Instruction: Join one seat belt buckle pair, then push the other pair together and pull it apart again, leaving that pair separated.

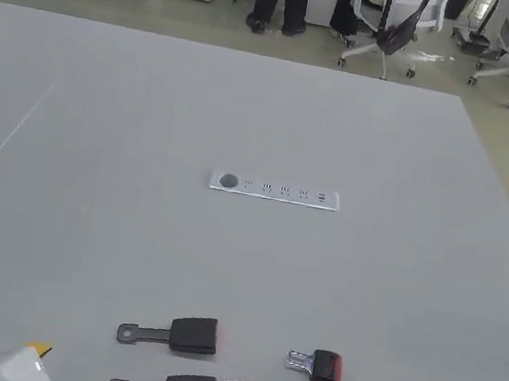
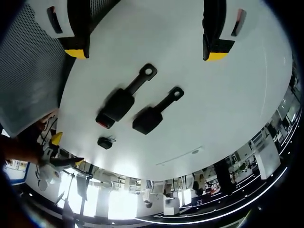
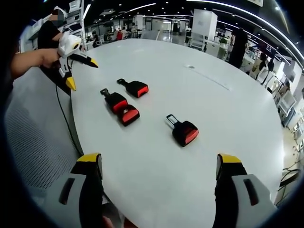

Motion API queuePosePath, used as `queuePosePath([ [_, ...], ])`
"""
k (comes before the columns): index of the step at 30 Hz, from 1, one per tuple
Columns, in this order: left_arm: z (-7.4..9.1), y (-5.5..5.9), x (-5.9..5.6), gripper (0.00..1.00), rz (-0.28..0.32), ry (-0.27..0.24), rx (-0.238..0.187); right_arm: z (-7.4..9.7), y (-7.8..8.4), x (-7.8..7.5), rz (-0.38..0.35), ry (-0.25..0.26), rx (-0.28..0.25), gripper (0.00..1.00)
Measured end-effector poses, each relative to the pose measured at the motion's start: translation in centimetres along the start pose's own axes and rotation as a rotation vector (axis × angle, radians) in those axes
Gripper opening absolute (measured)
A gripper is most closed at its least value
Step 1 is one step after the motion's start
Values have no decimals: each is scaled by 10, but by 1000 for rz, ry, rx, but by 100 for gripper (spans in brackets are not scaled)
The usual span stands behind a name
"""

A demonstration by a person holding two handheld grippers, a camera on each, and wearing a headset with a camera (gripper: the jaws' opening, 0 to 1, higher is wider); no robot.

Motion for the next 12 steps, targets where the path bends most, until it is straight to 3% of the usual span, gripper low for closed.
queuePosePath([
  [7, 1, -5, -5, 100, -10, 3, -4, 4, 7, 3, -21, 19, -8, 100],
  [12, -1, 0, -12, 100, -35, 12, 22, 6, 9, 5, -31, 22, -11, 100],
])
Point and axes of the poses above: the centre of the closed fingertips' face, and the gripper's own axes: z roughly backward along the fingers, x roughly to its left, y roughly out of its underside, the point moved 7 cm from there along z, roughly backward along the fingers, and after that the axes turned 8 degrees about z, right-handed, at the moved point
